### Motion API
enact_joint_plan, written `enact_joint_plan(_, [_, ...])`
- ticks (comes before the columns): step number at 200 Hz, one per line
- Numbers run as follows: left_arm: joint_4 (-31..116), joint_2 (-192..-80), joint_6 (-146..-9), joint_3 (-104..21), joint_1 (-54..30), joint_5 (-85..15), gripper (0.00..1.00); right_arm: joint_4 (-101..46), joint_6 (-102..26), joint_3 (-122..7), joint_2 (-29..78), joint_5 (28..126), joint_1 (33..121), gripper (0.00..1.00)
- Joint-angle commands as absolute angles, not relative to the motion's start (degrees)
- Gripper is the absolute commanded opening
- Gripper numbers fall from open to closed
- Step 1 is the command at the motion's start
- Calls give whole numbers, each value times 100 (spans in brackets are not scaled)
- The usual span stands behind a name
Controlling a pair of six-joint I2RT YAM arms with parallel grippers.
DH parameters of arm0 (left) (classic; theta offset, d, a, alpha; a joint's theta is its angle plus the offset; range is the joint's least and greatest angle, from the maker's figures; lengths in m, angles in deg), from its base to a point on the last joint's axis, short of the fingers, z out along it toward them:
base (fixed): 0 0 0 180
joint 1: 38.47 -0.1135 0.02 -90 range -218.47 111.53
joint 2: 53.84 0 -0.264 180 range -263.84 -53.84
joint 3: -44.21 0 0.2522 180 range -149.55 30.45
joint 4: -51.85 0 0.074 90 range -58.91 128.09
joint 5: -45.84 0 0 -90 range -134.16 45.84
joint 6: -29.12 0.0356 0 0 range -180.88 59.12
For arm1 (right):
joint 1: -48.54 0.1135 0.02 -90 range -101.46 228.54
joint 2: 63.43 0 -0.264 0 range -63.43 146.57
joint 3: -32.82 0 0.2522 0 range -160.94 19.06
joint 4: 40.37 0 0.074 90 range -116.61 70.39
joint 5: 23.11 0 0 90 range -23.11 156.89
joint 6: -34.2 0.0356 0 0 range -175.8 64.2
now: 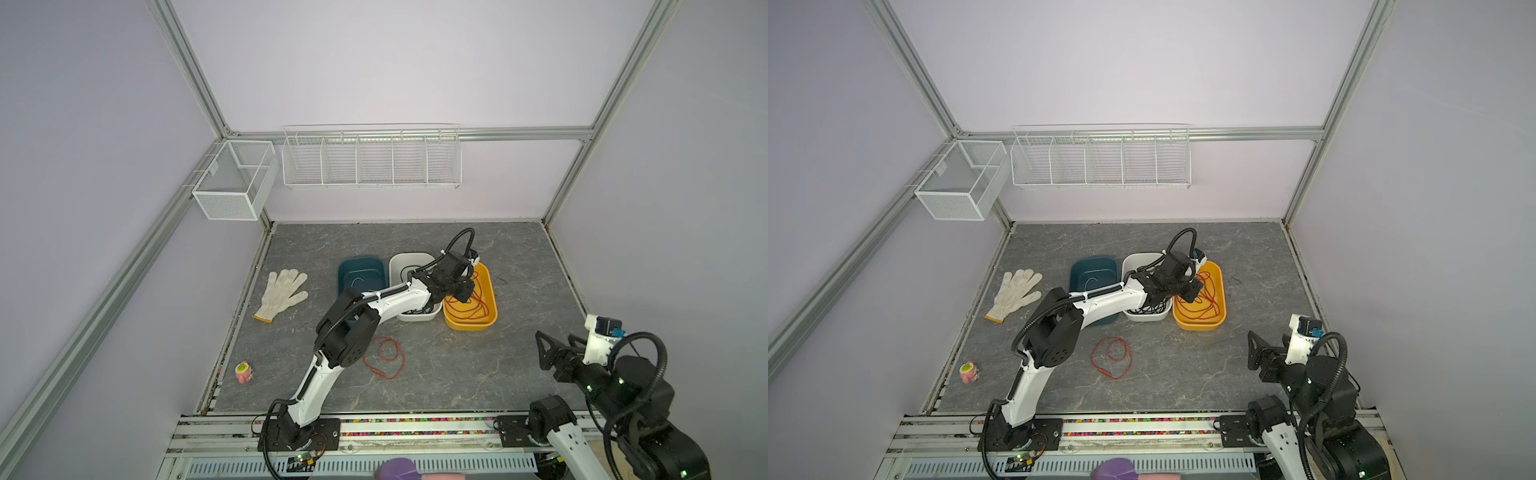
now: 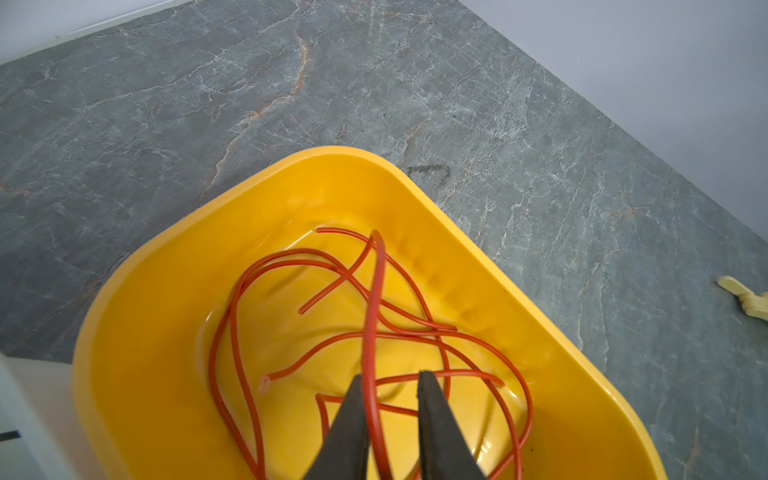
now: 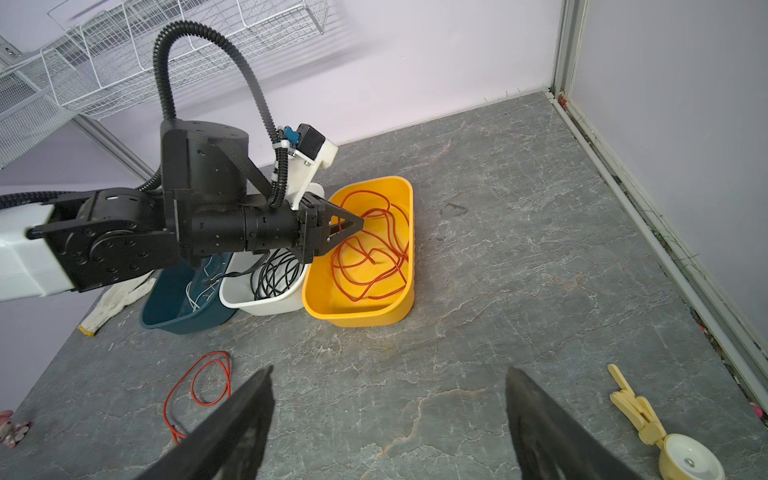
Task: Untangle the cables
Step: 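Lower the left gripper's red wire into the yellow tub, then open the left gripper to release the red wire into the yellow tub, then pull the left gripper back toward the glove while the right gripper reaches forward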
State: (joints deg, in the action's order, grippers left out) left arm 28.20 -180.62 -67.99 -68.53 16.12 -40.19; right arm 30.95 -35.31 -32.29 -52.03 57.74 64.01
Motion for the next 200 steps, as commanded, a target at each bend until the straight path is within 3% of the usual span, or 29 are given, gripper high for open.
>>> enact_joint_plan(1, [2646,-18018,-6740,-6852,1568,-3969,24,2902,-3644,-3166,-5232,5827,6380,88])
enact_joint_plan(90, [2187,-17333,-6409,-7118,1541,-3979,39,2894,-3655,-3167,-5218,5836,6381,88])
enact_joint_plan(132, [1981,-16764,-6344,-7195,1450,-3834,41,2906,-3664,-3165,-5162,5854,6380,88])
enact_joint_plan(177, [1912,-15813,-6687,-6885,1119,-3548,51,2921,-3667,-3165,-5071,5885,6380,88])
enact_joint_plan(200, [2200,-15039,-6920,-6256,934,-3616,62,2937,-3670,-3167,-4994,5885,6383,88])
